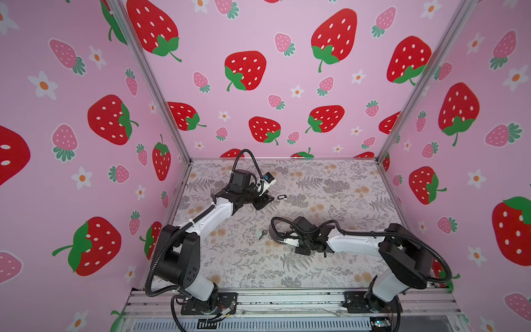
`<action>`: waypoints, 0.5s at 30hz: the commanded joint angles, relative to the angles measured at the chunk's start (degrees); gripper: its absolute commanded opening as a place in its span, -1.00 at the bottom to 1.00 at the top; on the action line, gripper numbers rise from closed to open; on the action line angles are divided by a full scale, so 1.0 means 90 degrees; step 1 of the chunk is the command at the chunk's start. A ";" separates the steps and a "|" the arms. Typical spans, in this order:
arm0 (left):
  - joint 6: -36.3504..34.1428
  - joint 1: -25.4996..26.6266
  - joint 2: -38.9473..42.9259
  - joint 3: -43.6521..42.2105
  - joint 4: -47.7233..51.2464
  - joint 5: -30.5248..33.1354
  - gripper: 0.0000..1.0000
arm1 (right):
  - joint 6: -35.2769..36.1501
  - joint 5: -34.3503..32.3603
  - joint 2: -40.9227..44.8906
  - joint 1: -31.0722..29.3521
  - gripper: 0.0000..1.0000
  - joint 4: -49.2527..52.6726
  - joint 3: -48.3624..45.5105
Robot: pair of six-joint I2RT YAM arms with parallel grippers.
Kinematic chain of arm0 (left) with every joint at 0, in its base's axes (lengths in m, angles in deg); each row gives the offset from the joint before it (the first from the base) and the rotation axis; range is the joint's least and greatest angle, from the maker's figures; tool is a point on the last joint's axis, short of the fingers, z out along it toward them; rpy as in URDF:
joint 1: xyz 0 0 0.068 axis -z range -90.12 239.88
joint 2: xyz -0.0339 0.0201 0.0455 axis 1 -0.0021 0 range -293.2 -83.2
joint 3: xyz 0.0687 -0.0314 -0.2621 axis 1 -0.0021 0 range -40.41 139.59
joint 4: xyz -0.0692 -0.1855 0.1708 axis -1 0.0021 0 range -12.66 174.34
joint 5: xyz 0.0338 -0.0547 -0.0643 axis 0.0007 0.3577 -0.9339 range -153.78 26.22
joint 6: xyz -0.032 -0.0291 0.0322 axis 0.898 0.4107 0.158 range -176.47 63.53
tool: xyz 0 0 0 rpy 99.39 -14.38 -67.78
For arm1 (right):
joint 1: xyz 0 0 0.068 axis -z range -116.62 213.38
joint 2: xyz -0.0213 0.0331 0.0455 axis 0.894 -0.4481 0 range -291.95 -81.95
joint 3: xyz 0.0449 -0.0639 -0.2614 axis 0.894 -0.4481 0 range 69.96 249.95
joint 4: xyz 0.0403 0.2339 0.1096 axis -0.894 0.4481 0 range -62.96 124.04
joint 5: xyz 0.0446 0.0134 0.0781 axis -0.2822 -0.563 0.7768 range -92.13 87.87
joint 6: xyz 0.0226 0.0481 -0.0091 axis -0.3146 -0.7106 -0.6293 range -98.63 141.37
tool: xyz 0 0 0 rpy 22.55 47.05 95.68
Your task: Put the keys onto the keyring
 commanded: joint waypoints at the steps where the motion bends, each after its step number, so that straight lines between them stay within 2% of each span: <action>1: -0.0013 -0.0063 -0.0018 -0.0061 -0.0175 -0.0229 -0.07 | 0.0234 0.0407 0.0241 -0.0044 -1.00 -0.0010 -0.0082; 7: 0.0056 -0.0218 0.0172 -0.0248 -0.0536 -0.0723 -0.08 | 0.0338 0.1034 0.0897 0.0186 -1.00 -0.0447 -0.0287; 15: -0.0116 -0.0278 0.0362 -0.0146 -0.0380 -0.1933 -0.11 | 0.0337 0.2248 0.1623 0.0903 -1.00 -0.1540 -0.0342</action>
